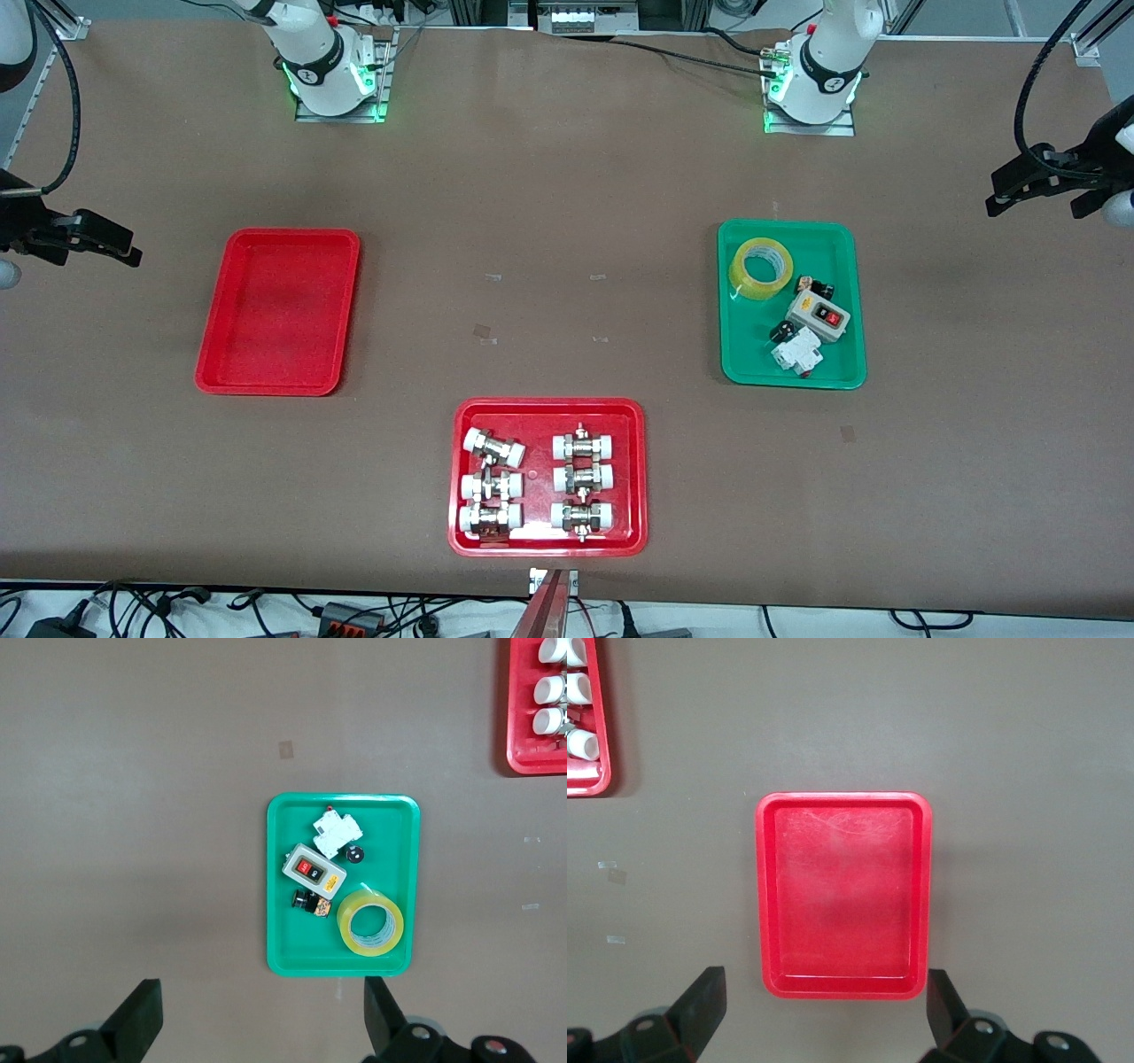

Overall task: Left arm passes tape to right arm into tray
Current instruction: 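Move the left gripper toward the yellow tape roll on the green tray, then lower the left gripper and grasp the yellow tape roll's rim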

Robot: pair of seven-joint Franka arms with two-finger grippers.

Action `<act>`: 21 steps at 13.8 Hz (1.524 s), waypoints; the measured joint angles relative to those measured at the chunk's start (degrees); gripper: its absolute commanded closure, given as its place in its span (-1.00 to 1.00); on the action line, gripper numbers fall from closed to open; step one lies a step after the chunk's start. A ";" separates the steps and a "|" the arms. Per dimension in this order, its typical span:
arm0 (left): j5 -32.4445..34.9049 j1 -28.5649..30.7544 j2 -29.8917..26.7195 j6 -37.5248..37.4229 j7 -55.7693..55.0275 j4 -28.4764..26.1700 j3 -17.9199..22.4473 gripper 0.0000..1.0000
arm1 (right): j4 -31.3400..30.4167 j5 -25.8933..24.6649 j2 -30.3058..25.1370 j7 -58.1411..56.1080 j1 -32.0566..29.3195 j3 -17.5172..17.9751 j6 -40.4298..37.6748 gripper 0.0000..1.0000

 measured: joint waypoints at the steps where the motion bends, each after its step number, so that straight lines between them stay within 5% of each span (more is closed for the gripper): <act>1: 0.00 0.00 0.00 0.00 0.00 0.00 0.00 -1.00 | 0.00 0.00 0.00 0.00 0.00 0.00 0.00 -1.00; 7: -0.02 -0.03 0.52 -3.35 0.02 -0.77 -0.23 -1.00 | 0.00 -0.04 0.00 0.00 0.00 0.00 0.03 -1.00; 10: -0.24 -0.36 1.45 -2.99 -0.08 -5.70 -1.05 -1.00 | 0.01 -0.24 0.00 0.00 0.00 0.00 0.18 -1.00; 18: -2.07 -0.54 2.68 31.62 -8.83 -39.18 -6.71 -1.00 | 0.02 -0.37 0.04 0.00 0.00 0.01 0.10 -1.00; 21: -3.51 -0.53 4.63 41.04 -10.29 -47.00 -7.59 -1.00 | 0.02 -0.37 0.06 -0.05 0.00 0.28 0.03 -1.00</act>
